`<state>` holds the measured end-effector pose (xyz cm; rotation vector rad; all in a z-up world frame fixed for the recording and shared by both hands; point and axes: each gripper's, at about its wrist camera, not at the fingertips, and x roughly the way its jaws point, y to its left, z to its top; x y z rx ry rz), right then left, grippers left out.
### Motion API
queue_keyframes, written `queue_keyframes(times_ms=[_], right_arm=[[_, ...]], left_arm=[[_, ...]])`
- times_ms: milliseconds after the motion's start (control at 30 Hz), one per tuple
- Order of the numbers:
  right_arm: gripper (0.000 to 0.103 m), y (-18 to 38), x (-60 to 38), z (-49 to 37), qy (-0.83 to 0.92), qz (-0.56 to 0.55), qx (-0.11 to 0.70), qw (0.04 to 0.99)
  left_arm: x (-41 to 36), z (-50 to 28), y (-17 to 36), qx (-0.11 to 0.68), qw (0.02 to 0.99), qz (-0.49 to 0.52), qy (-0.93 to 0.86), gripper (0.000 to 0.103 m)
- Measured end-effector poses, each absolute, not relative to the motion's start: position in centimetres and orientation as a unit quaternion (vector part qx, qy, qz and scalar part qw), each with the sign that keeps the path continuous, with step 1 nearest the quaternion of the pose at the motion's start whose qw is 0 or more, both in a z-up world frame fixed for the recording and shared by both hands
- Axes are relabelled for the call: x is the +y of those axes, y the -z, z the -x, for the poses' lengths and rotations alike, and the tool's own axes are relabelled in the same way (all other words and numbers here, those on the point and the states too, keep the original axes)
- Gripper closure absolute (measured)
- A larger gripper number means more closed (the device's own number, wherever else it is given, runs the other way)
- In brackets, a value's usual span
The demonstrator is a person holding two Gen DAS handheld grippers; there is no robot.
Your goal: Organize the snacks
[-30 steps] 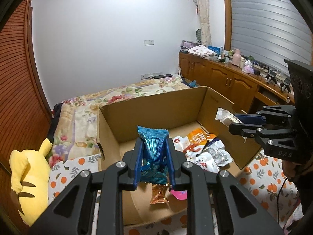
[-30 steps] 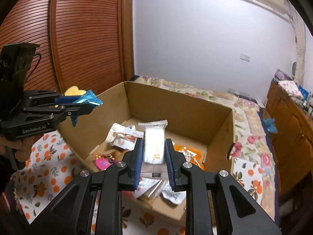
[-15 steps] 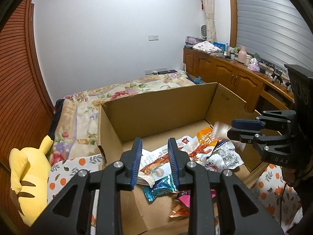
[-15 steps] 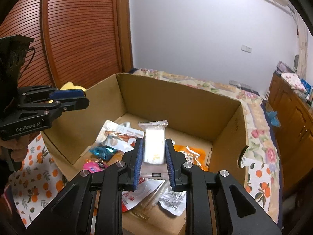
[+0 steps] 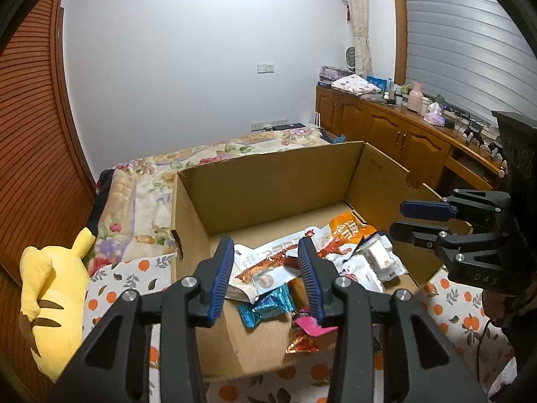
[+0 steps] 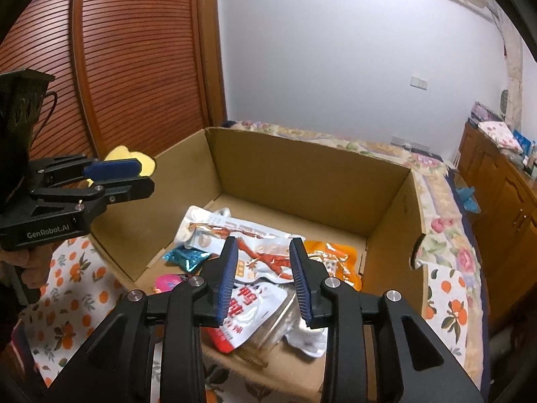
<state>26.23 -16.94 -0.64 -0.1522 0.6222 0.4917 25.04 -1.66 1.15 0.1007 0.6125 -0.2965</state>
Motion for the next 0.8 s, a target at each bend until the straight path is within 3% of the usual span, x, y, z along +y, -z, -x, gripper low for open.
queue_keyframes(times_ms=[300, 433, 733, 800], right_arm=[[0.056, -0.7, -17.0, -23.0, -0.225, 0.063, 0.282, 0.931], [0.054, -1.2, -17.1, -21.5, -0.218, 0.061, 0.273, 0.935], [0.040, -2.2, -17.2, -19.0, -0.198, 0.060, 0.250, 0.946], [0.037, -2.3, -17.2, -18.6, -0.190, 0.063, 0.246, 0.948]], left_arm=[[-1.6, -21.6, -2.4, 0.282, 0.948, -0.057, 0.137, 0.049], [-1.4, -20.1, -2.9, 0.270, 0.951, -0.054, 0.137, 0.031], [-1.4, -17.2, -4.1, 0.244, 0.960, -0.065, 0.123, 0.020], [-1.3, -16.6, -4.5, 0.236, 0.963, -0.064, 0.115, 0.013]])
